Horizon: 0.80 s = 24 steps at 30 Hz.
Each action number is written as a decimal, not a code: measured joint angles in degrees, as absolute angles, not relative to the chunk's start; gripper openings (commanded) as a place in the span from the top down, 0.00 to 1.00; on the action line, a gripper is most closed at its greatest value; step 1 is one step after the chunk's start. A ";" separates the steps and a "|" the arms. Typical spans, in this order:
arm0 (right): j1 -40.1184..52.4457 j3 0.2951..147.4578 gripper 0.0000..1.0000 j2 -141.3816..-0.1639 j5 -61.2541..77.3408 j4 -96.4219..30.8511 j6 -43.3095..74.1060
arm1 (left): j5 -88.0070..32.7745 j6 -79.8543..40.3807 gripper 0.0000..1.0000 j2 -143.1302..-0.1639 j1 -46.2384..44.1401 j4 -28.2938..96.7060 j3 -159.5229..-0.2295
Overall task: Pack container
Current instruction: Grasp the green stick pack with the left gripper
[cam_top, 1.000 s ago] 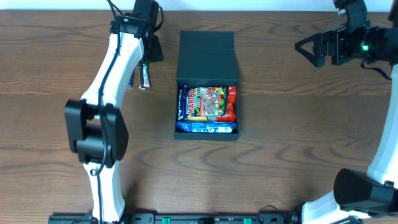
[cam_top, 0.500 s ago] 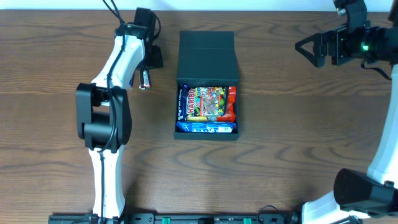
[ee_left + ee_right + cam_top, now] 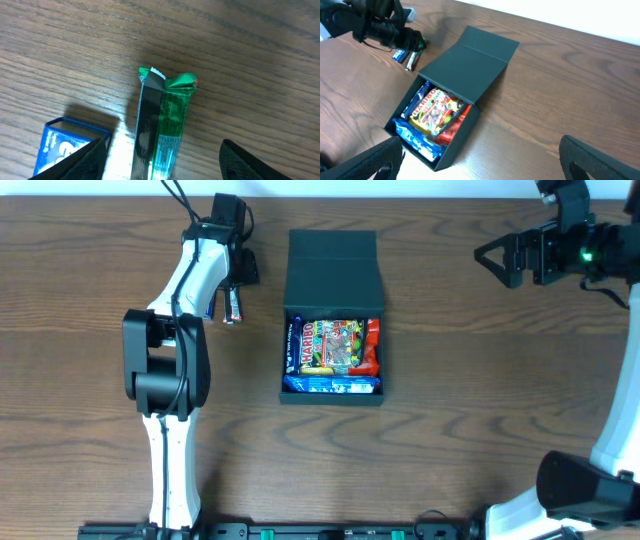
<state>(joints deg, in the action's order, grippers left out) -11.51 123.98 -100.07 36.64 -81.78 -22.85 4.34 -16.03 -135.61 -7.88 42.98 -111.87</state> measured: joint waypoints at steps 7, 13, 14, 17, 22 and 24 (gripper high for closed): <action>-11.51 123.98 0.01 -100.07 36.64 -81.80 -22.85 | 3.44 -15.99 0.41 -137.53 -7.90 41.47 -111.87; -11.51 123.98 0.01 -100.07 36.64 -82.06 -22.85 | 3.36 -15.59 0.43 -137.58 -7.88 41.34 -111.87; -11.51 123.98 0.01 -100.07 36.64 -82.06 -22.85 | 3.36 -15.57 0.44 -137.58 -7.88 41.32 -111.87; -11.51 123.98 0.01 -100.07 36.64 -82.08 -22.85 | 3.36 -15.57 0.46 -137.60 -7.88 41.39 -111.87; -11.51 123.98 0.01 -100.07 36.64 -82.26 -22.85 | 3.16 -15.59 0.47 -137.97 -7.86 41.52 -111.87; -11.51 123.98 0.01 -100.07 36.64 -82.28 -22.85 | 3.14 -15.66 0.53 -137.97 -7.86 41.52 -111.87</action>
<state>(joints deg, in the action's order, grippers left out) -11.51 123.98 -100.07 36.64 -82.28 -22.85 3.14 -15.66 -137.97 -7.86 41.52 -111.87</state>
